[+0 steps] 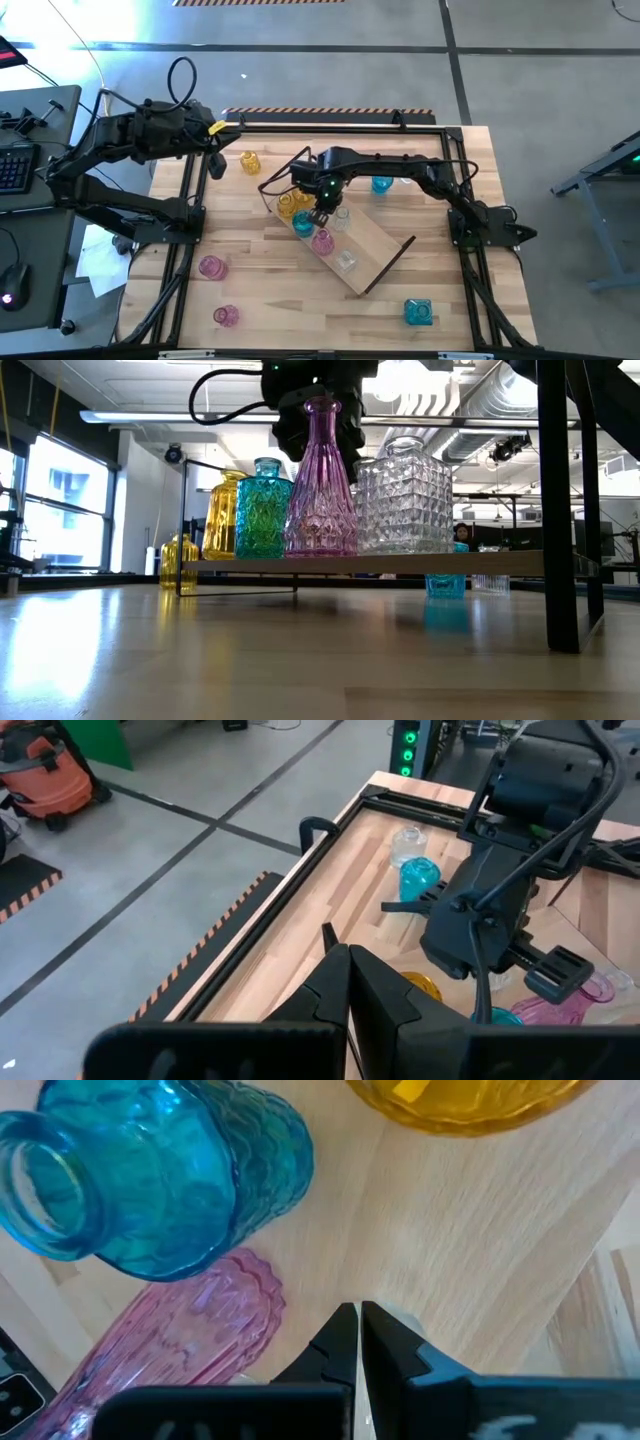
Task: Sort vases onto shelf
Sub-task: Put the left crystal vase on the shelf
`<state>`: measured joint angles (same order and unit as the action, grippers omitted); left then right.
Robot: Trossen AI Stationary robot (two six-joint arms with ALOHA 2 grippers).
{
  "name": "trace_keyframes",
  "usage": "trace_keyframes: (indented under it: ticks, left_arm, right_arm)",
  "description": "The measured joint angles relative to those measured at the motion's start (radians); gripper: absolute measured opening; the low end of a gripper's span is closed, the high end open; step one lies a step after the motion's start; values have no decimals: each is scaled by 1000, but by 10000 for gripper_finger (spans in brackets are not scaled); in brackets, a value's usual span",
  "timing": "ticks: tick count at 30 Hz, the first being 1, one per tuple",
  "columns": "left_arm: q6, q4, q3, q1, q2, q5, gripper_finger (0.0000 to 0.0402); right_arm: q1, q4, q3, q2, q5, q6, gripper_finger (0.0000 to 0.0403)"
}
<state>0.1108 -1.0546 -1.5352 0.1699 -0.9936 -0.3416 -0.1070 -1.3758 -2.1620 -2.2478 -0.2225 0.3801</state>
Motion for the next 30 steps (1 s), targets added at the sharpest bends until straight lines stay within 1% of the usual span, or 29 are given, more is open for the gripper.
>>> trace_keyframes:
  ticks: [30]
  left_arm:
    - [1, -22, 0, 0, 66, -2, 0]
  right_arm:
    - [11, -47, 0, 0, -48, 49, 0]
